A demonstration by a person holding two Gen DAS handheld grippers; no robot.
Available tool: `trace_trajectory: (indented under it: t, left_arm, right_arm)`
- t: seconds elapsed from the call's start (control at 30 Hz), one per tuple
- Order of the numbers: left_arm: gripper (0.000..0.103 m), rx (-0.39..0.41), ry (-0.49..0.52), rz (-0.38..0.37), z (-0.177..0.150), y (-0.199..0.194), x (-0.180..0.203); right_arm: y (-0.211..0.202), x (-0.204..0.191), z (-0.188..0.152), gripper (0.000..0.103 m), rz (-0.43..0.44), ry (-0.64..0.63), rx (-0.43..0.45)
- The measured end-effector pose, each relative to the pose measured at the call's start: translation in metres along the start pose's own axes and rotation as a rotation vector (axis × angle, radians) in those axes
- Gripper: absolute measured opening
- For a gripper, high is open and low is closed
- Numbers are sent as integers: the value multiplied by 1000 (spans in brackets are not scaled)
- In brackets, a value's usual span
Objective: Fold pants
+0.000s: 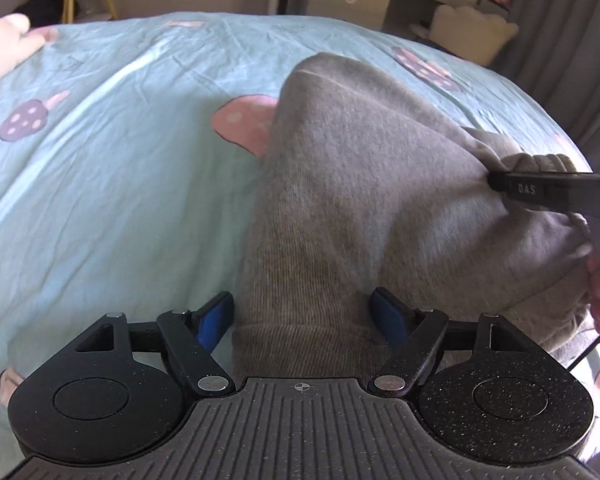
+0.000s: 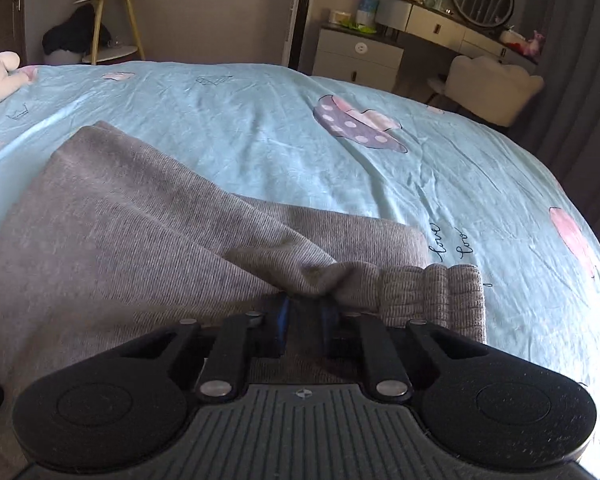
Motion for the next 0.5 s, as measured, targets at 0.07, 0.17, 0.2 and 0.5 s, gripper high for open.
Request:
trace_trajectory:
  t: [0.07,0.17,0.2,0.5]
  left_arm:
    - [87,-17,-56,-38,-1,2,-8]
    - [86,-10,-137,-107,0,-2,-18]
    - [85,1,-144,-122,-1,-5,-18]
    - [86,72,-52,-93,-6,-28,8]
  right_arm:
    - [-11,-1,-3,16,38,31,-6]
    - [-45,12,-21,31,203,159,2]
    - [-60,23,-31,36,236,214,18]
    - [-115,110,-127,61,398,738,19]
Point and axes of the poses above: each gripper's, at about its wrist camera, not at the fingertips, and y roughly the way its jaws point, x to its right, z to its top, the point moved 8 cm from there along y, roughly the way its jaws point, and after that the axes turned 8 degrees about -x, right-handed, at the moved point
